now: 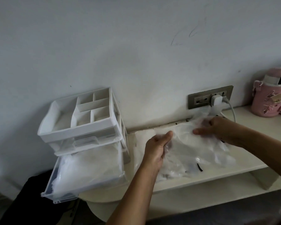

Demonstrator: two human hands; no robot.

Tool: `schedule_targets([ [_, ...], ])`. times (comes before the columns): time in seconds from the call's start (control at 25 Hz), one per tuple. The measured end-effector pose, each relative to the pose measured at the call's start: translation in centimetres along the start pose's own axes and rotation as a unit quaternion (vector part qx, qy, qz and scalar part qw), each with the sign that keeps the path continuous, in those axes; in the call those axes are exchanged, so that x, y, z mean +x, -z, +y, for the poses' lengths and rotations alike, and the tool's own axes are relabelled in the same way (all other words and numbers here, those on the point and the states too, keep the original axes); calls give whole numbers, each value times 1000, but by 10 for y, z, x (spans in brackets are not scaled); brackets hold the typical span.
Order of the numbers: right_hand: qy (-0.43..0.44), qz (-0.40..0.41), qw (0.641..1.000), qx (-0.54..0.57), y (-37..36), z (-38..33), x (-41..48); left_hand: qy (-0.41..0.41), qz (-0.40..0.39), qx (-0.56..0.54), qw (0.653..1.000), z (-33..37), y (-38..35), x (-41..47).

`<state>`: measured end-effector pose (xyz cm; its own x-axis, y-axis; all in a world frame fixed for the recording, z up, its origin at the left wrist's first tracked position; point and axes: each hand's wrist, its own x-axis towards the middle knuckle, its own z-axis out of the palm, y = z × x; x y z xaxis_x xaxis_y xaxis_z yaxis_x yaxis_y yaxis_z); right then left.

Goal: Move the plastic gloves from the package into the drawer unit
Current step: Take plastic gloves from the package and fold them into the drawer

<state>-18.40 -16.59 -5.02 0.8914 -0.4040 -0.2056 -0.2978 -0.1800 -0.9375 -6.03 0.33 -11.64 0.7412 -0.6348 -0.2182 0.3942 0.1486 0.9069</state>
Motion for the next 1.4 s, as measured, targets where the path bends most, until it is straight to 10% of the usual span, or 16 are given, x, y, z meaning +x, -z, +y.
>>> schedule_targets([
  [0.2,32,82,995,-55,-8,0,5,-113,44,201,972,18,2,-2],
  [0.76,-23,111,991,76,-29,7,35,-275,68,264,922,94,26,-33],
  [1.2,26,-98,994,51,-55,-59,-2,-121,-79,586,798,84,57,-42],
  [1.4,28,-111,992,54,-65,-63,-10,-51,-138,529,836,80,53,-46],
])
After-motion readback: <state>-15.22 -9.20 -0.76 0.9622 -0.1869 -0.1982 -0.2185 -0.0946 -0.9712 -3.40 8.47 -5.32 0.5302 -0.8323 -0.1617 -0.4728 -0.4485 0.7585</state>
